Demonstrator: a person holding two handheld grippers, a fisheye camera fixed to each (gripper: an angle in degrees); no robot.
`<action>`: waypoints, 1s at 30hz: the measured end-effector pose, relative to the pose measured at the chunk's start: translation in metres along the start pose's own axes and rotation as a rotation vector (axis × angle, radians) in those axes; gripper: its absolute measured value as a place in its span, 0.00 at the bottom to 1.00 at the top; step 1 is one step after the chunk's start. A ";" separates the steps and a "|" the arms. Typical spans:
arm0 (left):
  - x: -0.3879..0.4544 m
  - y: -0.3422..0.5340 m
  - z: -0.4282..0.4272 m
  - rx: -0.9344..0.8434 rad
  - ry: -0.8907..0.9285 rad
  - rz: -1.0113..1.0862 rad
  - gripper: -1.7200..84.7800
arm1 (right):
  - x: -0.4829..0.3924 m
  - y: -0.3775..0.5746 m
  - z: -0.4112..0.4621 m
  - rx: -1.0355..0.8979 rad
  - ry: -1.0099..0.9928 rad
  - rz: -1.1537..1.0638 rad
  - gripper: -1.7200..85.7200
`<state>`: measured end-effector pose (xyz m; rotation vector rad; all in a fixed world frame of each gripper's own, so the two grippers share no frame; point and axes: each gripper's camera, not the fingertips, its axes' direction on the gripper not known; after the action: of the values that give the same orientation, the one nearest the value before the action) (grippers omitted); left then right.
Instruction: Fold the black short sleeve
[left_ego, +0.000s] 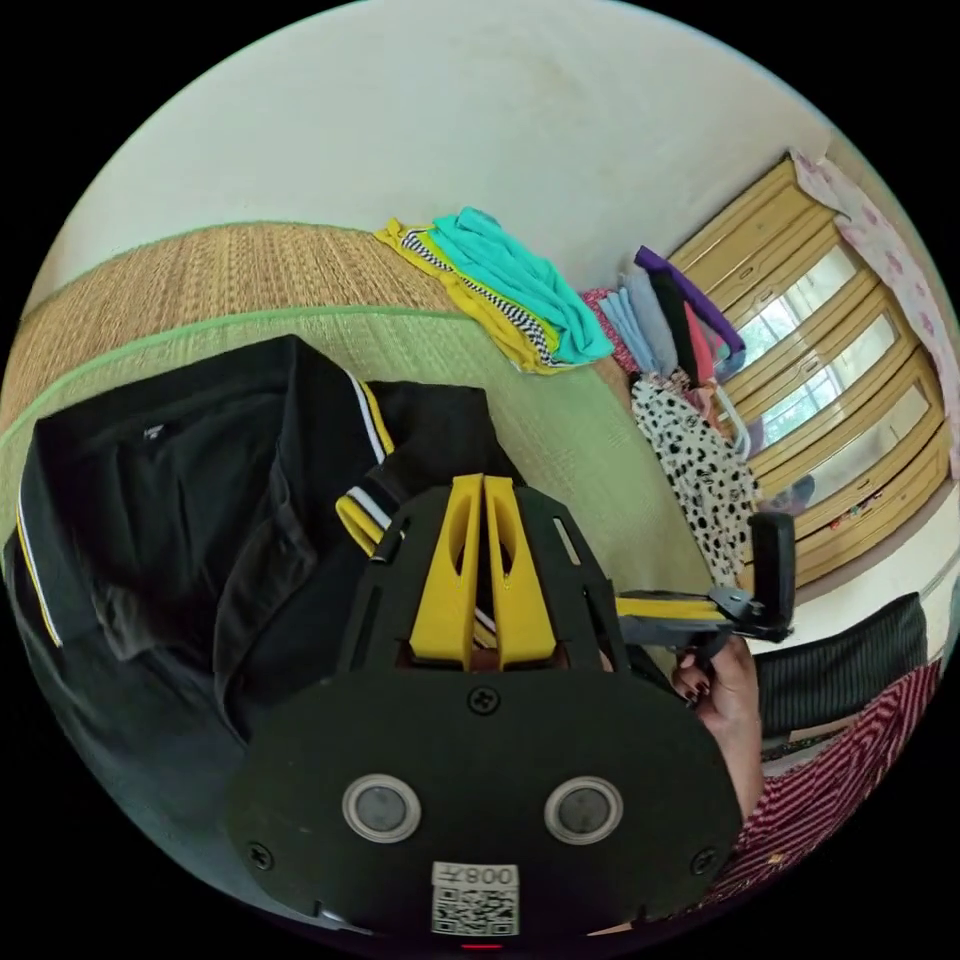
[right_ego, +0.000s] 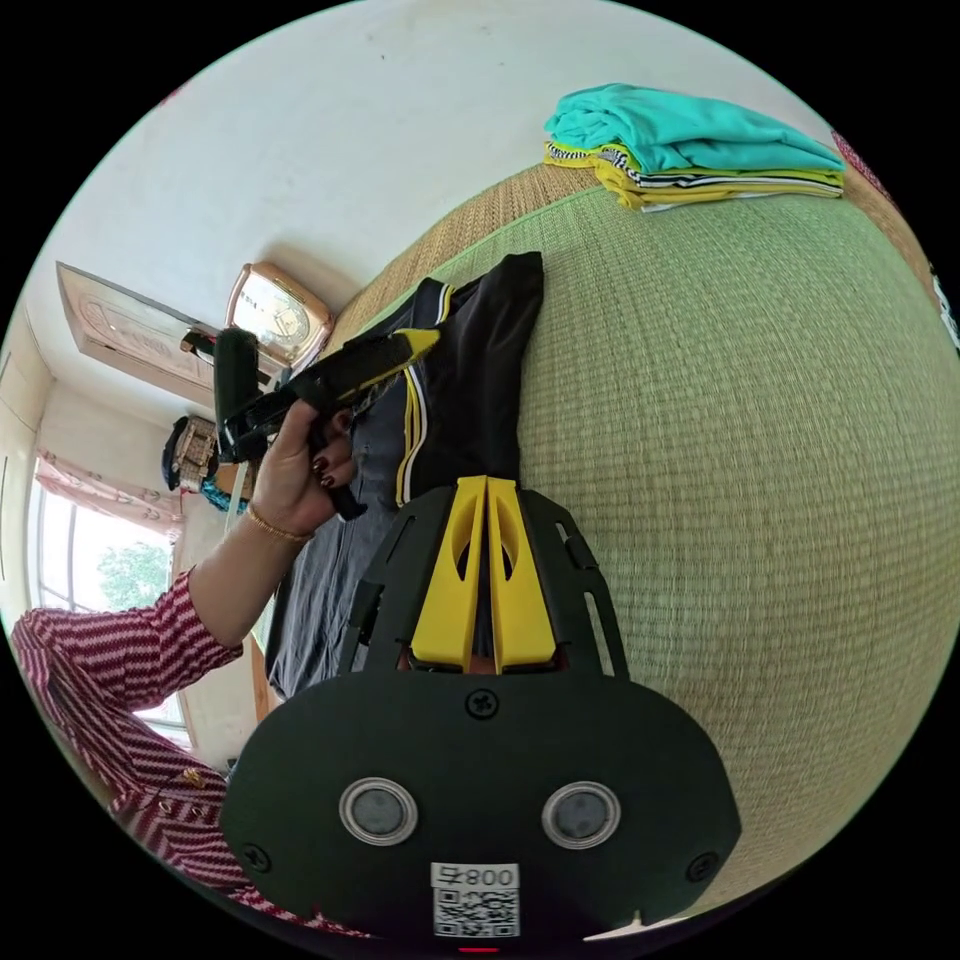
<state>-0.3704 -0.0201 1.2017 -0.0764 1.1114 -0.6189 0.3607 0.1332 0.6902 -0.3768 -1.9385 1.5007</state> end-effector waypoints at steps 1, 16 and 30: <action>0.002 -0.008 0.016 -0.071 0.021 -0.004 0.02 | 0.000 -0.001 0.000 0.000 -0.003 0.002 0.02; 0.064 0.033 -0.005 -0.089 -0.013 0.121 0.02 | -0.007 -0.006 0.007 0.016 0.034 0.027 0.02; 0.132 0.038 -0.011 -0.098 0.048 0.167 0.02 | -0.033 -0.016 0.044 0.006 0.101 -0.032 0.02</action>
<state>-0.3247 -0.0523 1.0764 -0.0525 1.1815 -0.4185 0.3597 0.0759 0.6886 -0.4091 -1.8522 1.4386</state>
